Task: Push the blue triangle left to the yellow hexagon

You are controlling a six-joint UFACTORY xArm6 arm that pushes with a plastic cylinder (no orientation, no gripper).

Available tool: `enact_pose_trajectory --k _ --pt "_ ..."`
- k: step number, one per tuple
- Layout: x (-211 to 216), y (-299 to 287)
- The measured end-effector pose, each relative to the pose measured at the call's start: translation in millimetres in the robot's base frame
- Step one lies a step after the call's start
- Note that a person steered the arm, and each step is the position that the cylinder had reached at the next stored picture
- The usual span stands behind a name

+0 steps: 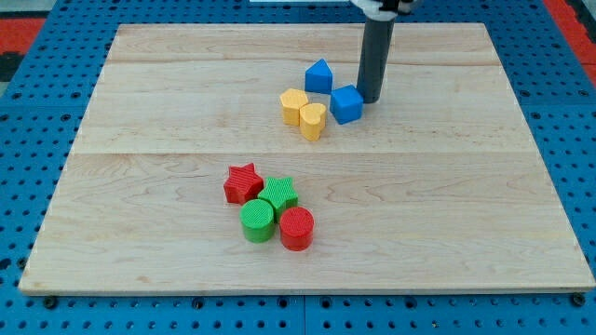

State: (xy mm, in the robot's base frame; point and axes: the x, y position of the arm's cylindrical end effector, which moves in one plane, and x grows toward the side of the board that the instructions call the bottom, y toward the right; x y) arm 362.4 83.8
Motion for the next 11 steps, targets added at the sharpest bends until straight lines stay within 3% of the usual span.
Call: enact_pose_trajectory --k 1,2,3,4,5,8,11 --pt "37 -47" --pt "37 -47" --pt "15 -23" --pt "-34 -3" --pt "-62 -23" --pt "-44 -118" --pt "-22 -123"
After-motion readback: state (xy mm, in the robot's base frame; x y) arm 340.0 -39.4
